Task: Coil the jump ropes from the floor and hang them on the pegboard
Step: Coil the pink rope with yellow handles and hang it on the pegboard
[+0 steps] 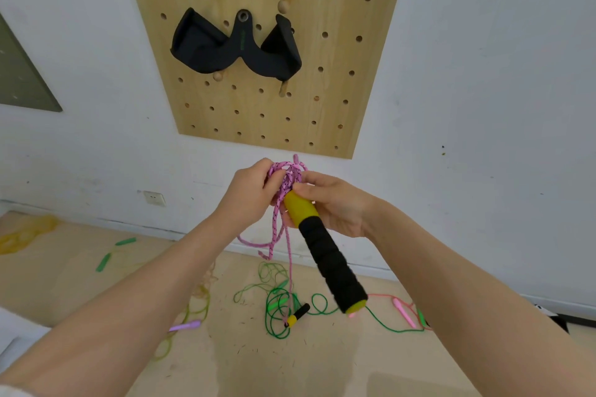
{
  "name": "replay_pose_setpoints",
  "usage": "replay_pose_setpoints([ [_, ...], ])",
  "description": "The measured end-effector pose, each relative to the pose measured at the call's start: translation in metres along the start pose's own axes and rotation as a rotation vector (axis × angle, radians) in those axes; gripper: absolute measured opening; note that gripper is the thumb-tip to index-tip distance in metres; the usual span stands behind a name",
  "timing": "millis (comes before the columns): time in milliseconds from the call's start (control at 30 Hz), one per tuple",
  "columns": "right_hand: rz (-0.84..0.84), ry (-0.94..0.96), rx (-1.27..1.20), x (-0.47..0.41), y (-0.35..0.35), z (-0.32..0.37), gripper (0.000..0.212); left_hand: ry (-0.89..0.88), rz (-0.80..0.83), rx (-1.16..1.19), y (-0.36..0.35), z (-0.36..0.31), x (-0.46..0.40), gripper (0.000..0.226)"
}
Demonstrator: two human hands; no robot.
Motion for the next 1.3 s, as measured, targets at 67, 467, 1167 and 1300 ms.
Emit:
replay_pose_setpoints([
  [67, -0.045, 0.006, 0.080, -0.001, 0.000, 0.002, 0.019, 0.056, 0.002, 0.304, 0.000, 0.001, 0.001, 0.020],
  [467, -0.363, -0.020, 0.038, 0.002, 0.001, 0.005, 0.013, -0.041, 0.152, 0.150, -0.011, 0.006, 0.010, 0.016],
  [1167, -0.444, 0.155, 0.059, 0.030, 0.024, 0.021, 0.013, 0.351, -0.099, 0.554, -0.021, 0.013, 0.014, 0.026],
  [1300, -0.317, 0.079, 0.189, 0.030, 0.025, 0.019, 0.011, -0.166, 0.071, 0.312, -0.020, -0.038, 0.013, 0.016],
])
Point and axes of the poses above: each hand's wrist, its own x-axis away from the middle knuckle, its own y-axis out of the back of the hand, z = x × y, the point moved 2 cm from there along -x, towards the middle knuckle, and after that the axes turned 4 degrees about z, right-handed, at the moved point
